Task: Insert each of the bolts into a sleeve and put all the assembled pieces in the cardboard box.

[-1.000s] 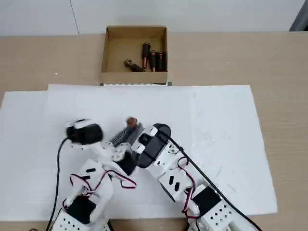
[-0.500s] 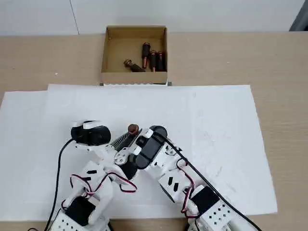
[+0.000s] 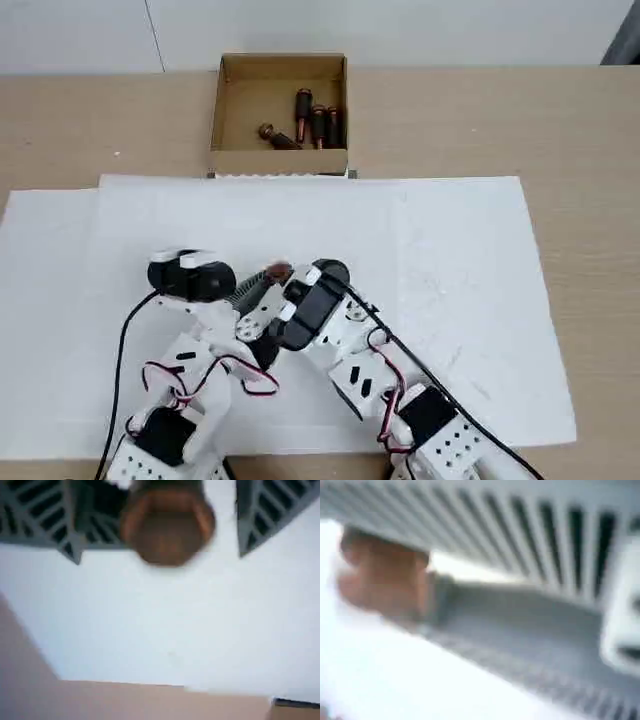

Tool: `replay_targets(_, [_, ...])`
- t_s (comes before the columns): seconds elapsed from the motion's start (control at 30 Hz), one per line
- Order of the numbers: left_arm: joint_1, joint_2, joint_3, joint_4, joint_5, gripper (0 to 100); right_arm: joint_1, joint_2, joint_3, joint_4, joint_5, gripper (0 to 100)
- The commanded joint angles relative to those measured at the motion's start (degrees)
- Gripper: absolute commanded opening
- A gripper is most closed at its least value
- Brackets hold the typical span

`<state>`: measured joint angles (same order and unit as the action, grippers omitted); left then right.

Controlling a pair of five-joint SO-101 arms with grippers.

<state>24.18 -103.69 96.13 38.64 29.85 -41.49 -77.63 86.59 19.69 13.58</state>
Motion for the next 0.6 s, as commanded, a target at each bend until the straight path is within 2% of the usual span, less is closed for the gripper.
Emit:
replay_targets(0.0, [-1.49, -0.35, -2.15, 0.79, -1.32, 19, -0.75, -0.84, -1.41, -2.07, 0.26, 0.4])
replay_targets(0.23, [-1.58, -0.35, -3.91, 0.88, -1.49, 19, -0.75, -0.84, 0.18, -2.15, 0.35, 0.4])
replay_targets(0.43, [-1.67, -0.35, -8.22, 4.04, -1.41, 20, -0.57, -0.84, -0.35, -2.15, 0.62, 0.4])
replay_targets(0.57, [-5.10, -0.35, -10.68, 4.40, -1.76, 19, -0.48, -0.84, 0.09, -1.80, 0.35, 0.4])
